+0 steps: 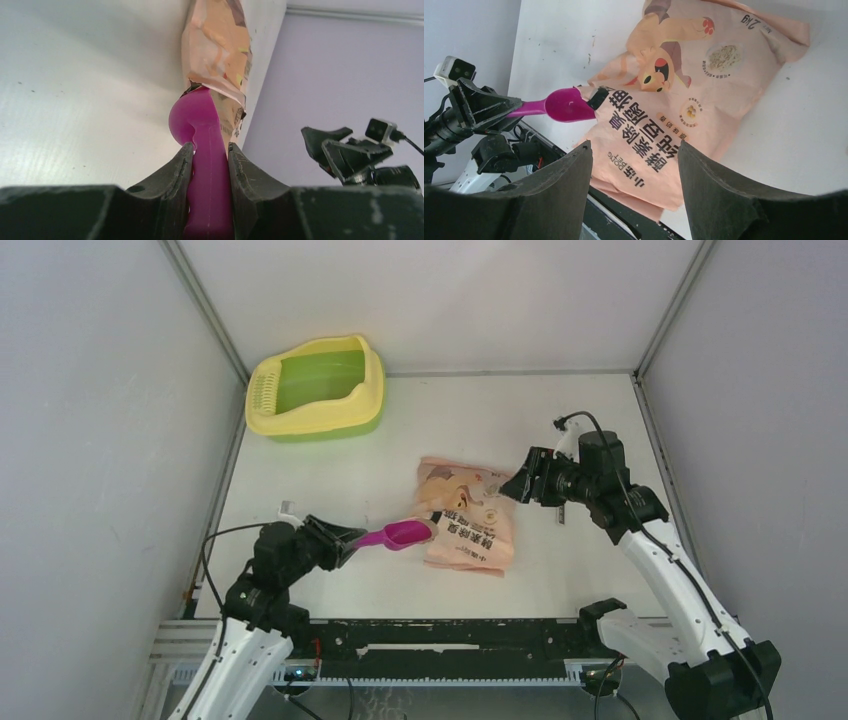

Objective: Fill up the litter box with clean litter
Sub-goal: 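Scoop the cat litter from the cat litter bag.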

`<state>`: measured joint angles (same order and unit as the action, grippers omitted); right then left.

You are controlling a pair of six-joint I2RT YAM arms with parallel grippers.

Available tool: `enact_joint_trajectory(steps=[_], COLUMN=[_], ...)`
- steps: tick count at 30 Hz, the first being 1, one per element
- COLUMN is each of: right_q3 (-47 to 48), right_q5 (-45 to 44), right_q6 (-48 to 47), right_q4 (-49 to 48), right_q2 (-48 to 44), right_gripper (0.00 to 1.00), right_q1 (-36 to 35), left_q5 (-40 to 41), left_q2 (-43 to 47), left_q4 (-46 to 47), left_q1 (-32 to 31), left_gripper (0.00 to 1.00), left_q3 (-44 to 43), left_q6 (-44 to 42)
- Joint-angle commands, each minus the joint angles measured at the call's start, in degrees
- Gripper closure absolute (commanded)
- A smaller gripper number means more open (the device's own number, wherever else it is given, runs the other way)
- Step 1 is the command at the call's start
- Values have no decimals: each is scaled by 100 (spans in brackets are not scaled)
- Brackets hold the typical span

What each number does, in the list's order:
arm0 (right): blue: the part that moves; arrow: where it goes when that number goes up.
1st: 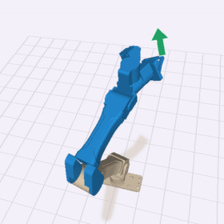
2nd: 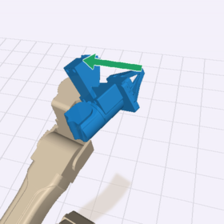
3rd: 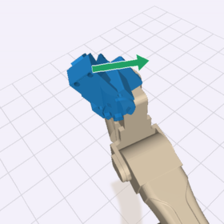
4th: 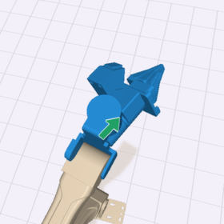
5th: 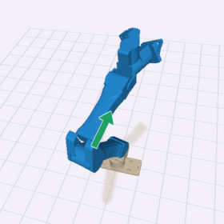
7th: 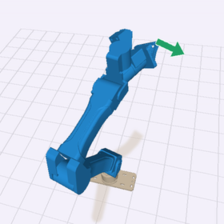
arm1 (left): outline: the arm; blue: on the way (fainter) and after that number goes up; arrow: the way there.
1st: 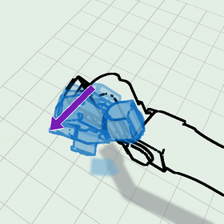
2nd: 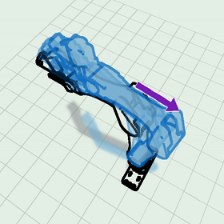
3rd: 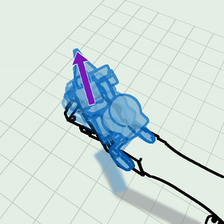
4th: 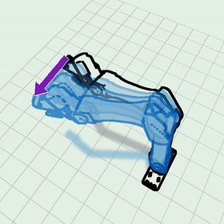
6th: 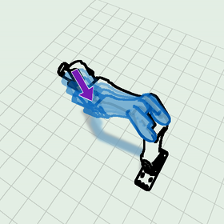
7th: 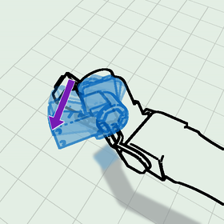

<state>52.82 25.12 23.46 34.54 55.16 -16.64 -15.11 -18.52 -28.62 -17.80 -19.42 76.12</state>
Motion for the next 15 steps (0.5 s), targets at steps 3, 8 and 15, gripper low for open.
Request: enact_joint_trajectory(steps=[3,8,15], right_q3=[-71,-140,-19], right_q5=[87,76,-110], right_q6=[-75,-73,-14], right_q4=[-208,-279,-625], right_q2=[-156,-106,458], right_gripper=[30,30,31], right_q1=[27,25,94], left_q5=[1085,1229,1279], left_q2=[-420,-1183,-1881], left_q4=[294,889,2124], left_q1=[108,201,242], left_gripper=[100,100,100], left_q3=[-3,-242,-238], left_q6=[-249,-504,-857])
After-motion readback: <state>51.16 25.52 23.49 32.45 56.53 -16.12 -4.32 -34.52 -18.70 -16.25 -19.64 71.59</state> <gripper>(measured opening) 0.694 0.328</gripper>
